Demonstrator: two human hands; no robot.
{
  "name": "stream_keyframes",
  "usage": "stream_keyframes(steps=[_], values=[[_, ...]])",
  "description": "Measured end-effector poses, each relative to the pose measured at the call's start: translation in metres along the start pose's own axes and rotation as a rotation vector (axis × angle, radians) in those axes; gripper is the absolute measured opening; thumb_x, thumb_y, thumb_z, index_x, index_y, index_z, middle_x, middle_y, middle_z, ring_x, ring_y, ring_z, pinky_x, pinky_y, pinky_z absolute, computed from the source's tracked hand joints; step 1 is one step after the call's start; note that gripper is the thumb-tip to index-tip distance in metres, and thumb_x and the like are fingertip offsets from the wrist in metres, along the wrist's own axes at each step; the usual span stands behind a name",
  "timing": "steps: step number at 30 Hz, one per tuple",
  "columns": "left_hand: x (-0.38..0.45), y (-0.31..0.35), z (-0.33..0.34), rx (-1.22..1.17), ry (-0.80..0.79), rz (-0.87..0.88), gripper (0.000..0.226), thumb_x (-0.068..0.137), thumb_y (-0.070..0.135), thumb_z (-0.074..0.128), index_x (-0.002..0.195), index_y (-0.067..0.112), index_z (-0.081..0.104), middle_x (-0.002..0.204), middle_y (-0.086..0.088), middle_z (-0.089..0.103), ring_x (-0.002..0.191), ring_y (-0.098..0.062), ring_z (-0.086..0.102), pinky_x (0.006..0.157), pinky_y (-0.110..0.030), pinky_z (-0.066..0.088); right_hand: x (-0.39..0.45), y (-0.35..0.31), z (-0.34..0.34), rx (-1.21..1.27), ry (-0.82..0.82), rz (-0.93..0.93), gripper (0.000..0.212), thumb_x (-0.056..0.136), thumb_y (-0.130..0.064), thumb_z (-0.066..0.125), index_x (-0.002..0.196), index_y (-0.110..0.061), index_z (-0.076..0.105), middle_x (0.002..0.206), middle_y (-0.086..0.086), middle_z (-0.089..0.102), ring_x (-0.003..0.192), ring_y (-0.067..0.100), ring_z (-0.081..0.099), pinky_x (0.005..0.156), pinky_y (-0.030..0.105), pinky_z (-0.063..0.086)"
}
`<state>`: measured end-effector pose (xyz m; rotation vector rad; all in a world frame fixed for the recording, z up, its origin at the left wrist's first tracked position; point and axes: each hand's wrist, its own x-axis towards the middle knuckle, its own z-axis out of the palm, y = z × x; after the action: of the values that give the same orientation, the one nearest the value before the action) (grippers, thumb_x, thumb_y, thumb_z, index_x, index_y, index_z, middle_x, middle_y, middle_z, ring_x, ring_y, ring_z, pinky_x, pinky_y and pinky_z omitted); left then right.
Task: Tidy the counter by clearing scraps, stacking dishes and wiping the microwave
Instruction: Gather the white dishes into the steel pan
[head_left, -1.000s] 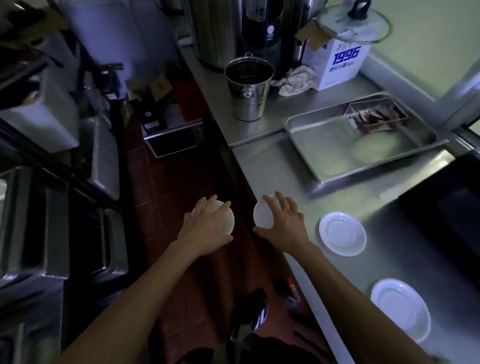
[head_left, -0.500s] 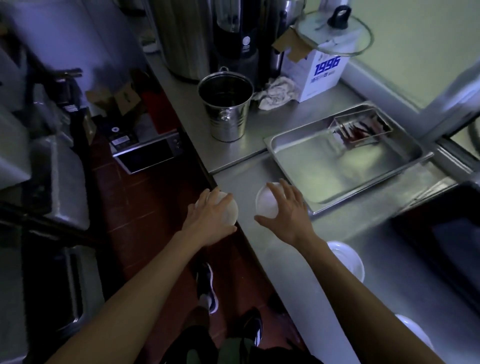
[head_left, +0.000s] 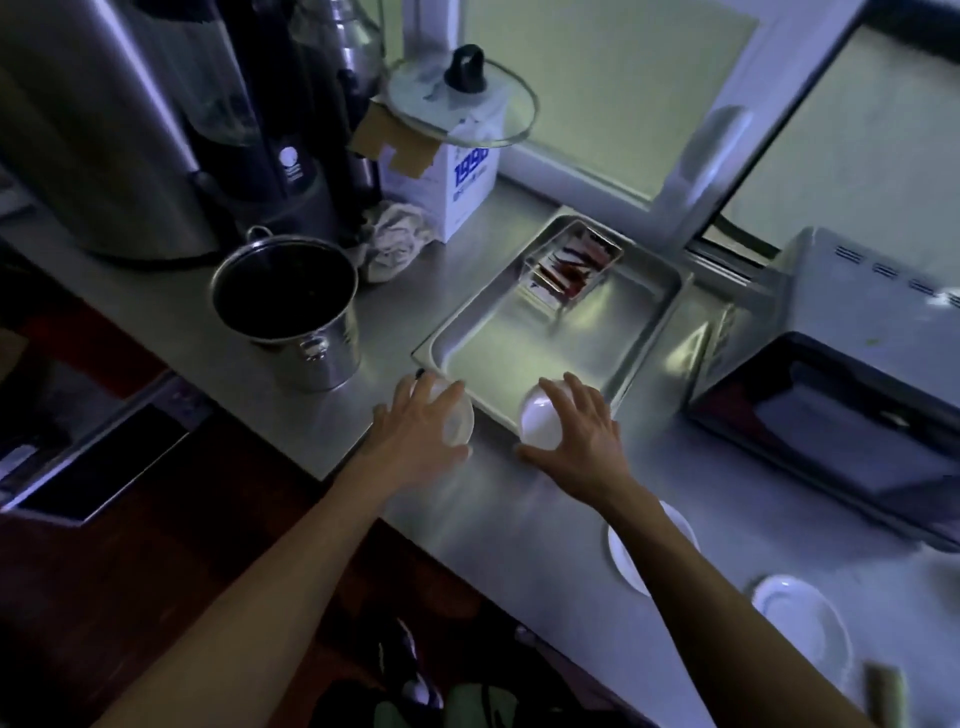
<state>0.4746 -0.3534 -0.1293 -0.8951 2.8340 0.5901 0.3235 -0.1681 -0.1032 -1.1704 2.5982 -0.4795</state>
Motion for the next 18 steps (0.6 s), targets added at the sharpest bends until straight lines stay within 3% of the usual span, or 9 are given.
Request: stream_keyframes(steps=[8, 18], values=[[0.081, 0.021, 0.003, 0.025, -0.05, 0.16, 0.091, 0.072, 0.064, 0.066, 0.148, 0.046, 0.017, 0.162, 0.005, 0.008, 0.148, -0.024, 0.006, 0.11, -0.058, 0.03, 0.032, 0.02, 0.003, 0.053, 0.042, 0.134, 0.093, 0.076, -0.056, 0.074, 0.153, -0.036, 0.025, 0.163, -0.003, 0.016, 0.148, 0.025, 0.015, 0.111, 0.052, 0.032], [0.151, 0.037, -0.011, 0.159, -0.132, 0.203, 0.095, 0.074, 0.065, 0.067, 0.151, 0.046, 0.015, 0.164, 0.005, 0.004, 0.15, -0.025, 0.006, 0.113, -0.056, 0.025, 0.087, 0.042, 0.006, 0.112, 0.049, 0.183, 0.095, 0.077, -0.059, 0.073, 0.154, -0.037, 0.023, 0.165, -0.002, 0.011, 0.149, 0.025, 0.009, 0.114, 0.051, 0.024]])
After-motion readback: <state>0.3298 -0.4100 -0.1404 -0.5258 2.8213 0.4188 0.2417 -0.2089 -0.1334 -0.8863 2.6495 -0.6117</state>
